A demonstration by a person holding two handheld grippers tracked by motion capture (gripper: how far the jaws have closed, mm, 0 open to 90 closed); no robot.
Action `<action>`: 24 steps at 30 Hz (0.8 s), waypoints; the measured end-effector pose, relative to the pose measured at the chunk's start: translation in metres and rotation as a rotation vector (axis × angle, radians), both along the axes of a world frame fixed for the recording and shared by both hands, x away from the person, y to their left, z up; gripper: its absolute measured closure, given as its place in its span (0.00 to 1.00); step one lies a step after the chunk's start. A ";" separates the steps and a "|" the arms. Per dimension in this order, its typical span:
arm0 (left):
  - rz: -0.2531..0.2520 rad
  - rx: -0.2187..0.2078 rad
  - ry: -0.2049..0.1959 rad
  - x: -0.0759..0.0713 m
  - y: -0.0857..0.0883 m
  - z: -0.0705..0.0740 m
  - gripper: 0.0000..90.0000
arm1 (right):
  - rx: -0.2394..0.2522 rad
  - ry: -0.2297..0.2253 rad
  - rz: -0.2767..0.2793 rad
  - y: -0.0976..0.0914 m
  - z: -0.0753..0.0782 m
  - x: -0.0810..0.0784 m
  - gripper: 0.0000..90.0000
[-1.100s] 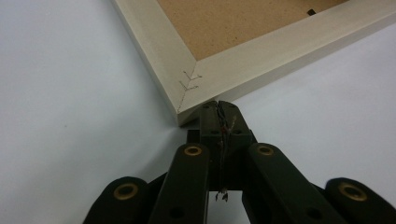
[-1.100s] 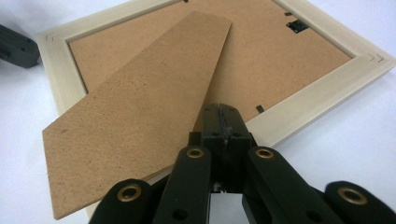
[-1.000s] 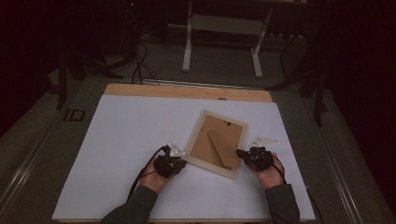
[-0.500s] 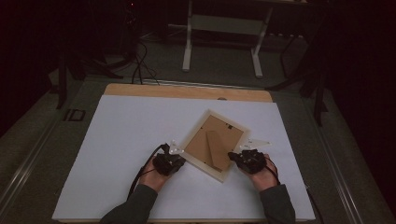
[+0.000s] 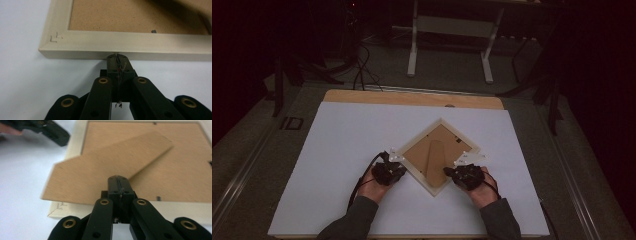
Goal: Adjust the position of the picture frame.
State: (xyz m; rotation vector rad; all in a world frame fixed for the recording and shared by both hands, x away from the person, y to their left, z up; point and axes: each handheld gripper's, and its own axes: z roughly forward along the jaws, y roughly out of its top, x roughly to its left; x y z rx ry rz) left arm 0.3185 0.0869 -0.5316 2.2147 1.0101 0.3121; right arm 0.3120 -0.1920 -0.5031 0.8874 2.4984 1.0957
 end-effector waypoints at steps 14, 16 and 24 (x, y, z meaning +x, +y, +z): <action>0.010 -0.010 0.002 0.003 0.004 -0.001 1.00 | -0.015 -0.016 0.036 0.015 0.000 0.005 1.00; 0.014 -0.003 -0.001 0.002 0.003 0.000 1.00 | -0.009 -0.028 0.005 0.006 0.002 0.012 1.00; 0.002 -0.001 0.000 -0.001 0.000 0.000 0.99 | -0.007 -0.022 -0.076 -0.014 -0.002 0.031 1.00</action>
